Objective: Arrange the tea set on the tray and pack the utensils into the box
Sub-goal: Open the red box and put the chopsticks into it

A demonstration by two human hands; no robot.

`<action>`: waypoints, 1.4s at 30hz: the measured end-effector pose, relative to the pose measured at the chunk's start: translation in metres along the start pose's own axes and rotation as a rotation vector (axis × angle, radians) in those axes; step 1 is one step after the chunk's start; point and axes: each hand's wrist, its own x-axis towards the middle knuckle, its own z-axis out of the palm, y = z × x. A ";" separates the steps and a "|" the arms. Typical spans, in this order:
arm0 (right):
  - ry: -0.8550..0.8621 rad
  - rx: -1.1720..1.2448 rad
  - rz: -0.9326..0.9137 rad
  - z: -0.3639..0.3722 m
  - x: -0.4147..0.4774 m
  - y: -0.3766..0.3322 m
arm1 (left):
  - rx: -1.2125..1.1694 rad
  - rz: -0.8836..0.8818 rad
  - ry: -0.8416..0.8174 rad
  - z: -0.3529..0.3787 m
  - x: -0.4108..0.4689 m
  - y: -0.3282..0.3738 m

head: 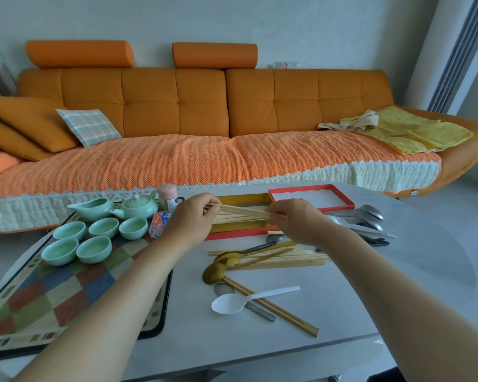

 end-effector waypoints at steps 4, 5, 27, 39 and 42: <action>0.112 -0.066 -0.052 0.011 0.027 -0.002 | 0.038 -0.057 0.077 0.008 0.011 -0.017; 0.112 -0.082 -0.053 0.015 0.033 -0.002 | 0.084 -0.052 0.094 0.010 0.013 -0.023; -0.052 -0.108 0.037 0.054 0.053 -0.015 | 0.561 0.125 -0.355 0.034 0.017 -0.029; 0.084 -0.136 -0.257 0.030 0.013 -0.022 | 0.279 0.275 -0.266 0.013 -0.021 0.015; 0.051 -0.178 -0.271 0.025 0.001 -0.017 | 0.265 0.270 -0.367 0.011 -0.037 0.024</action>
